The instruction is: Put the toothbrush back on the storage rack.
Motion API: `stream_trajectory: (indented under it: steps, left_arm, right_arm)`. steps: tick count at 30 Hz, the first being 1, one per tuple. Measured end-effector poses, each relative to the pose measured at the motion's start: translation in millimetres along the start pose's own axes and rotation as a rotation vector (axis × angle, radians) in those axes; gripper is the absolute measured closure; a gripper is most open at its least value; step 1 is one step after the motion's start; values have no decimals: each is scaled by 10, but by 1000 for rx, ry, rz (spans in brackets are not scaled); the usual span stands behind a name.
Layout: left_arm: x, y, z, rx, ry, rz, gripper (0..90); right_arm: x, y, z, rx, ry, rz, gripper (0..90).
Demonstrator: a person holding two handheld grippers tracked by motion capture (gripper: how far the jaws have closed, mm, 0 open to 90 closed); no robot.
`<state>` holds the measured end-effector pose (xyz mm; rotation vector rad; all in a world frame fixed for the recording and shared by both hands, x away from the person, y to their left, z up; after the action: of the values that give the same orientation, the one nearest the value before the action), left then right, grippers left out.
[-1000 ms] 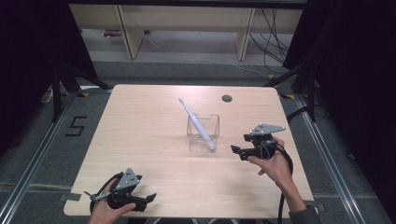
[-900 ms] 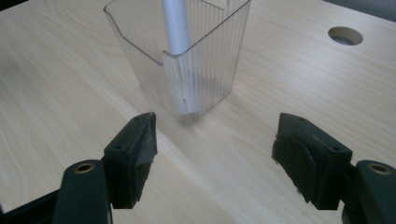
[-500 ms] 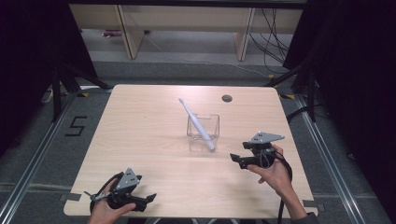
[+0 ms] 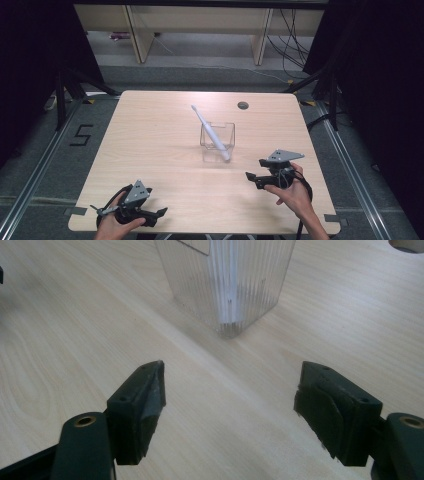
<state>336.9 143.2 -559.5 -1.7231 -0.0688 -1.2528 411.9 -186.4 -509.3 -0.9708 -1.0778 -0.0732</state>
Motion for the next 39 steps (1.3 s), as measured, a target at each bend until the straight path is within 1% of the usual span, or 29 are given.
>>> stream_trajectory:
  steps: [1, 3, 4, 5, 6, 7, 8, 9, 11, 12, 13, 14, 15, 18, 19, 20, 21, 22, 23, 25, 26, 29, 30, 31, 33, 34, 35, 36, 39]
  left_arm:
    - [-2, -1, -1, -1, -1, 1, 147]
    - [-2, 0, 0, 0, 0, 1, 147]
    - [-2, 0, -1, 0, -1, 1, 147]
    - [-12, -7, 19, 7, 18, 14, 147]
    - [-4, -2, 37, 8, 40, 8, 147]
    - [-4, -6, 42, 11, 45, 11, 147]
    - [-10, -7, 23, 8, 22, 14, 147]
    - [-11, -6, 17, 8, 14, 13, 147]
    - [-13, -5, 20, 8, 18, 14, 147]
    - [-14, -6, 20, 7, 20, 16, 147]
    - [-13, -4, 16, 4, 17, 14, 147]
    - [-5, 3, -3, 0, -1, 3, 147]
    - [-5, 3, -2, 0, -1, 4, 147]
    - [-7, 4, 2, 1, 0, 4, 147]
    - [-15, -2, 18, 6, 16, 14, 147]
    - [-17, -3, 23, 7, 20, 16, 147]
    - [-19, -4, 21, 4, 23, 19, 147]
    - [-20, -4, 19, 4, 22, 20, 147]
    - [-24, -7, 21, 3, 28, 24, 147]
    - [-24, -8, 23, 3, 28, 24, 147]
    - [-18, -2, 24, 8, 19, 17, 147]
    - [-16, 2, 18, 6, 10, 12, 147]
    - [-15, 2, 17, 7, 12, 12, 147]
    - [-26, -8, 25, 4, 29, 25, 147]
    - [-19, 0, 17, 4, 16, 16, 147]
    - [-26, -6, 25, 4, 28, 25, 147]
    - [-25, -5, 23, 4, 26, 24, 147]
    - [-26, -5, 24, 5, 28, 24, 147]
    - [-25, -5, 24, 4, 26, 23, 147]
  right_arm:
    - [-14, 2, 8, 2, 6, 3, 277]
    - [-30, 11, -22, -8, -33, -3, 275]
    - [-56, 4, 11, 1, 1, 11, 274]
    - [-64, 8, 19, 2, 8, 3, 274]
    - [-64, 9, -2, -7, -14, -8, 274]
    - [-93, 1, 20, 1, 7, 10, 274]
    - [-97, 7, 22, 1, 7, 1, 274]
    - [-114, -2, 5, -4, -11, 6, 274]
    - [-139, -4, 26, -1, 11, 0, 276]
    - [-142, -11, 8, -9, -8, -6, 280]
    - [-154, -16, 23, -11, 11, -9, 281]
    - [-156, -23, -5, -21, -21, -12, 281]
    - [-175, -30, 21, -14, 6, -8, 281]
    - [-204, -44, 6, -14, -19, -17, 282]
    - [-232, -61, 32, -13, 9, -9, 282]
    - [-231, -62, 17, -16, -10, -20, 282]
    - [-251, -72, 43, -11, 15, -14, 282]
    - [-263, -83, 45, -9, 10, -9, 282]
    - [-263, -87, 28, -15, -13, -18, 282]
    - [-282, -102, 38, -13, -11, -18, 281]
    - [-300, -111, 67, -4, 14, -13, 281]
    - [-344, -128, 56, -9, 4, -7, 280]
    - [-352, -129, 52, -10, -1, -8, 280]
    - [-370, -139, 63, -5, 9, 1, 281]
    - [-388, -141, 66, -1, 3, -6, 280]
    - [-403, -148, 67, 5, 0, 4, 279]
    - [-416, -149, 82, 8, 18, 3, 277]
    - [-426, -163, 53, -12, -1, 7, 276]
    - [-464, -176, 52, -8, -7, 11, 271]
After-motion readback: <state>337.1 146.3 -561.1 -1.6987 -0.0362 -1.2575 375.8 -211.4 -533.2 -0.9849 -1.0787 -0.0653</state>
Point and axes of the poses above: each handheld gripper's, and its own axes: y roughly forward along the jaws, x roughly out of its top, z roughly to its left, the point moved 9 cm from there along y, roughly forward along the jaws, and after that the axes turned 3 degrees about x, right-handed, at the moved point
